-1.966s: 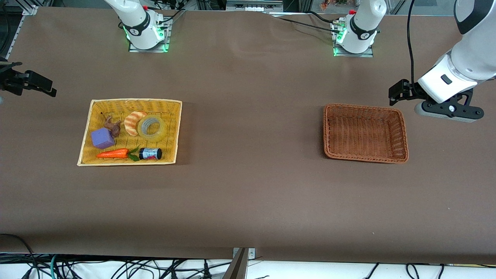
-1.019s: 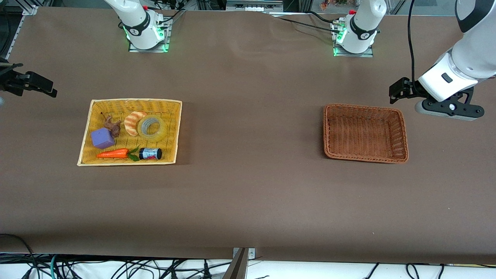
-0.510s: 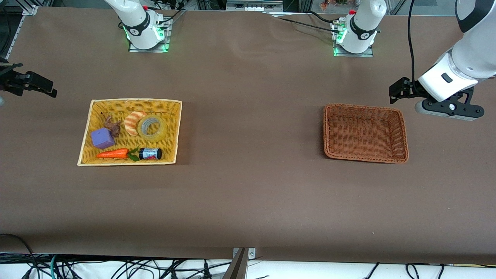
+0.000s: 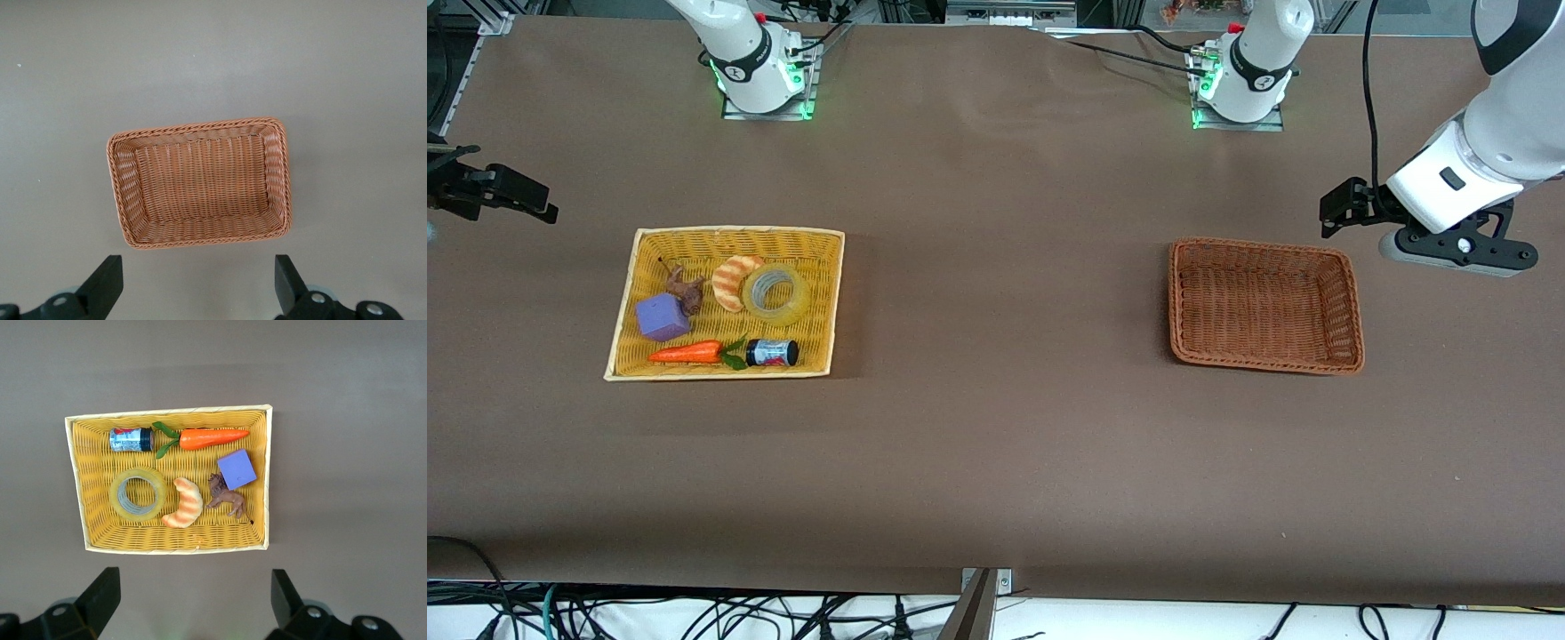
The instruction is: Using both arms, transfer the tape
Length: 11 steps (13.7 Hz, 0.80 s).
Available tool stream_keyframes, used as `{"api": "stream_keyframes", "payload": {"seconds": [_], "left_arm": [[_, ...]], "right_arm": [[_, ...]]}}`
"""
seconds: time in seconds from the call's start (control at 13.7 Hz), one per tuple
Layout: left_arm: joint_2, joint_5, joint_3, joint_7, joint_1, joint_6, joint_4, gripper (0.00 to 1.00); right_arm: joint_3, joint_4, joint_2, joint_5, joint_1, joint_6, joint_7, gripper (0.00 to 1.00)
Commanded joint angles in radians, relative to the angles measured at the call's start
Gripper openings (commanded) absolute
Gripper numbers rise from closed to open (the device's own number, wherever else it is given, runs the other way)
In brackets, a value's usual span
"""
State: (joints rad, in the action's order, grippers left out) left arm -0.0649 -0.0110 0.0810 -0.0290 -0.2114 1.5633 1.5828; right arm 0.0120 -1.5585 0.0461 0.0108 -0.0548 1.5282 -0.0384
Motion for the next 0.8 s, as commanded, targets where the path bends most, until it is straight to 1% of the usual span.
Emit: {"api": "stream_keyframes", "payload": {"seconds": [0.0,0.73], "left_arm": [[0.001,-0.026,-0.001,0.003,0.0,-0.019,-0.012,1.0],[-0.003,-0.024,0.002,0.0,0.006,-0.019,0.0,1.0]], "right_arm": [[-0.017,0.018,0.006,0.001,-0.016,-0.013,0.002,1.0],[-0.017,0.018,0.006,0.001,-0.016,-0.013,0.003,1.0]]}}
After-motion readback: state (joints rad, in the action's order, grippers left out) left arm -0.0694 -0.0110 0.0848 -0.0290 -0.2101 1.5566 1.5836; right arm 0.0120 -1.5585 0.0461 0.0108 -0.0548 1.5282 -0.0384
